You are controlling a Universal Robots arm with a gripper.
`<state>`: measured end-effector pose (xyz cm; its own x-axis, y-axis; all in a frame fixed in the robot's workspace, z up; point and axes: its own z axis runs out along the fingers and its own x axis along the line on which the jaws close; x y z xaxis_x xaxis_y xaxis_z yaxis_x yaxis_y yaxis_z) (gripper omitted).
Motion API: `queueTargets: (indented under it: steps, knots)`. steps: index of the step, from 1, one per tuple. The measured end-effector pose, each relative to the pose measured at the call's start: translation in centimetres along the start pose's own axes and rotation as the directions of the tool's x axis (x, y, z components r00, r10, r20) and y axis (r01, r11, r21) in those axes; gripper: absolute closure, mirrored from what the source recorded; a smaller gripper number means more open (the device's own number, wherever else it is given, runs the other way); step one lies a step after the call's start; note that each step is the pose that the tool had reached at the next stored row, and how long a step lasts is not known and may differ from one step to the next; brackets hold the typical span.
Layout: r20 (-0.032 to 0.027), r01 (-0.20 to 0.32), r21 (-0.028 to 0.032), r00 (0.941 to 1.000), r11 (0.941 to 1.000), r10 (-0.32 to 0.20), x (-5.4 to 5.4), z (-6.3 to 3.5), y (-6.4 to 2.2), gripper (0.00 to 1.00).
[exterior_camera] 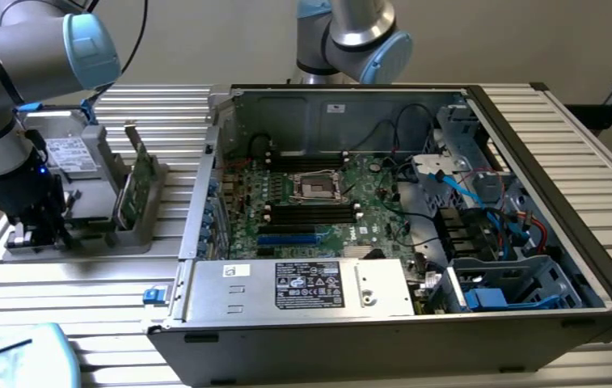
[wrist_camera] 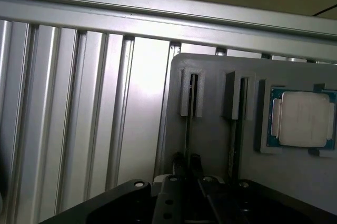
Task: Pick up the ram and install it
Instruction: 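Pick up the ram and move it above insertion slot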
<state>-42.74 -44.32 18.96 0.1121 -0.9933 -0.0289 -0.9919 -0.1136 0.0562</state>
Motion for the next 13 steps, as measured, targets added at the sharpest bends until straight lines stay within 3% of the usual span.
queueTargets:
  steps: [13]
  knots:
    - [0.0001, 0.000, -0.0002, 1.0000, 1.0000, 0.000, 0.01, -0.09, -0.09, 0.85]
